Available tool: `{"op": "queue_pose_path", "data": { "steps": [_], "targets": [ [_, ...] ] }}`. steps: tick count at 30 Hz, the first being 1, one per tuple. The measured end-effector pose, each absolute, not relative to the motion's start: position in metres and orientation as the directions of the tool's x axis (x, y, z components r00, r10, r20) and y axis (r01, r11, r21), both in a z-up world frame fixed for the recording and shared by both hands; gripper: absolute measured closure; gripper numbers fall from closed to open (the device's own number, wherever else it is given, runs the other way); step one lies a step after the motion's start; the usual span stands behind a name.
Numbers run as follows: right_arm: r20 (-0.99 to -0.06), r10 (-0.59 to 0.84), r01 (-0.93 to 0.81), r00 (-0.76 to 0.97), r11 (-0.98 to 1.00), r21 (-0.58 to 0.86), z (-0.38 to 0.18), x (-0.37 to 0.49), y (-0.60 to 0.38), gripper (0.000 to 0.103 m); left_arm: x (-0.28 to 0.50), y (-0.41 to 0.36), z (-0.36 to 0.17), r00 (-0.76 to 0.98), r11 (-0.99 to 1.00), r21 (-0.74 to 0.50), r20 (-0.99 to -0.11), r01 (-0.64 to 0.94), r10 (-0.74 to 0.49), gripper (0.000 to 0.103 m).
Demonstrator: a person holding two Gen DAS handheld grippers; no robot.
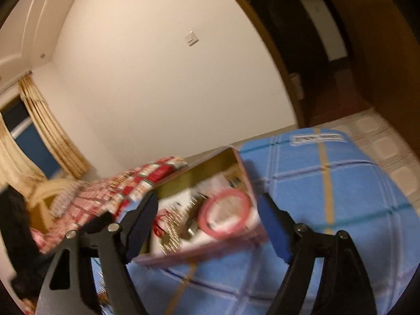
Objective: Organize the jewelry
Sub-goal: 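Withdraw both grippers from the tin toward the remaining bangles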
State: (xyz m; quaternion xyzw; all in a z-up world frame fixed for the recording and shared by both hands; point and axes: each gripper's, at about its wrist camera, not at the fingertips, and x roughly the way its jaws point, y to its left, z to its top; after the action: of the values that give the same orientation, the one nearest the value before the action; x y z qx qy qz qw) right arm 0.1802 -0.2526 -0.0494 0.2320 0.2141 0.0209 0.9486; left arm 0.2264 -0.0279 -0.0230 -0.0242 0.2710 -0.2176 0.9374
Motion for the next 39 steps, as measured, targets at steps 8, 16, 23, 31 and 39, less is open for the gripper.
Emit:
{"op": "queue_pose_path", "data": {
  "steps": [8, 16, 23, 31, 39],
  "targets": [
    [-0.46, 0.148, 0.028, 0.876, 0.934, 0.355, -0.058, 0.15, -0.231, 0.021, 0.153, 0.005, -0.05, 0.753, 0.933, -0.122, -0.559, 0.339, -0.347, 0.023],
    [-0.497, 0.213, -0.043, 0.841, 0.942, 0.332, -0.064, 0.135, -0.203, 0.021, 0.122, 0.034, -0.067, 0.737, 0.942, -0.148, -0.59, 0.302, -0.329, 0.023],
    [-0.545, 0.266, -0.108, 0.795, 0.946, 0.304, -0.073, 0.122, -0.187, 0.035, 0.099, 0.05, -0.073, 0.74, 0.944, -0.108, -0.595, 0.311, -0.312, 0.023],
    [-0.596, 0.324, -0.189, 0.735, 0.941, 0.279, -0.082, 0.115, -0.168, 0.045, 0.089, 0.076, -0.082, 0.747, 0.959, -0.114, -0.606, 0.259, -0.274, 0.023],
    [-0.643, 0.397, -0.311, 0.655, 0.917, 0.25, -0.088, 0.117, -0.133, 0.033, 0.089, 0.098, -0.081, 0.768, 0.973, -0.105, -0.598, 0.206, -0.228, 0.023]
  ]
}}
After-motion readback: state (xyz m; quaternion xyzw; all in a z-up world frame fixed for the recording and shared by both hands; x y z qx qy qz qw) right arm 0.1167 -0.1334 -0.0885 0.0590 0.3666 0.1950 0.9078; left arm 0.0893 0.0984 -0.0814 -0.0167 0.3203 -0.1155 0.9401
